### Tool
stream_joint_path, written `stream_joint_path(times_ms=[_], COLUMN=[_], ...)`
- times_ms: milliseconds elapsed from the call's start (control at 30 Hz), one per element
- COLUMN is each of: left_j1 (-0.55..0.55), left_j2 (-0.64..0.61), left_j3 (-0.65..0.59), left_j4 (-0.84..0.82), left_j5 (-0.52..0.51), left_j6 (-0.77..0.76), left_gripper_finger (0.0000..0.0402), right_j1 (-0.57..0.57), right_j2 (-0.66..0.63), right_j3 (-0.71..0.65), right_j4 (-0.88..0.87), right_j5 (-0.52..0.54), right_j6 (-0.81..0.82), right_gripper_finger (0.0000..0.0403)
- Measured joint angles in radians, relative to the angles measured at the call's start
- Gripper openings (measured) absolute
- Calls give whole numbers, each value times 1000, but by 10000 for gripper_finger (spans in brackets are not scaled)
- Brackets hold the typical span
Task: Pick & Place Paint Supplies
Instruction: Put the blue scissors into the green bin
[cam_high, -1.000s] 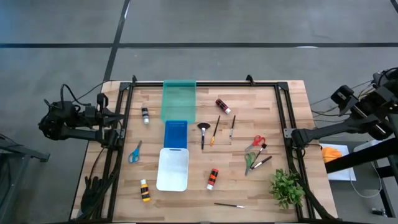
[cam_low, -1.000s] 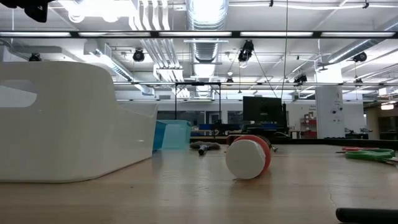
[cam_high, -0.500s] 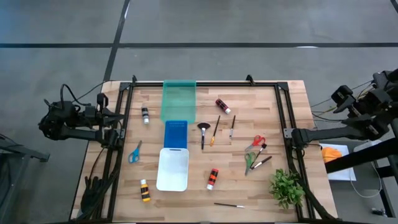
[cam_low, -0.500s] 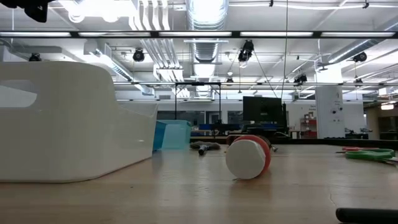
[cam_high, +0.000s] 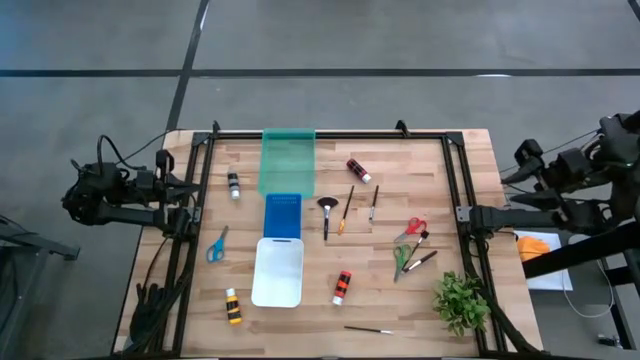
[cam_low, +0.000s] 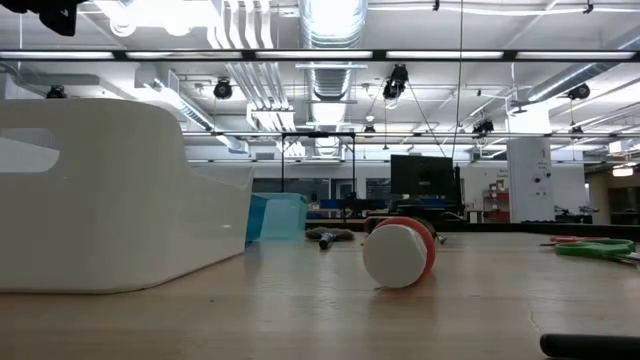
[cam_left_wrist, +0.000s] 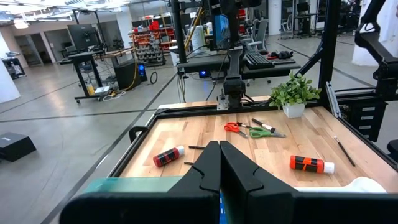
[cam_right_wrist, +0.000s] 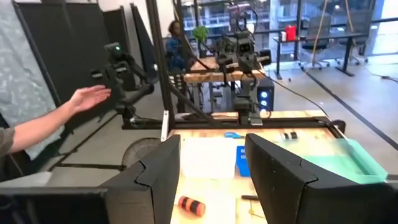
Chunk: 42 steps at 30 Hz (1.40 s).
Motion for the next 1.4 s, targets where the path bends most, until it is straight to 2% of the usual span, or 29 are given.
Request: stream_joint_path(times_ms=[133, 367, 500, 600, 733, 800, 933, 1033, 1100, 1400], left_j1=[0, 0, 1, 0, 0, 0, 0, 0, 0, 0], left_j2=[0, 0, 0, 0, 0, 0, 0, 0, 0, 1], left_j3=[0, 0, 1, 1, 1, 1, 0, 0, 0, -34], left_j4=[0, -1, 2, -1, -9, -16, -49, -46, -34, -2], left_j5=[0, -50, -136, -133, -127, -123, -108, -109, -109, -165], left_j6=[0, 148, 194, 199, 192, 151, -188, -347, -384, -378], left_gripper_finger=[1, 1, 1, 1, 1, 1, 1, 1, 1, 1], right_j1=[-5, -4, -4, -4, -4, -4, -4, -4, -4, -4], right_j2=[30, 79, 108, 127, 147, 157, 170, 179, 182, 188], right_j3=[0, 0, 0, 1, 1, 1, 2, 2, 2, 1], right_j4=[18, 91, 106, 106, 121, 137, 173, 180, 177, 175], right_j5=[5, 14, 97, 143, 146, 146, 147, 148, 150, 218], right_j6=[1, 10, -20, -48, -67, -68, -75, -79, -82, -84], right_gripper_finger=[178, 178, 178, 178, 178, 178, 178, 178, 178, 178])
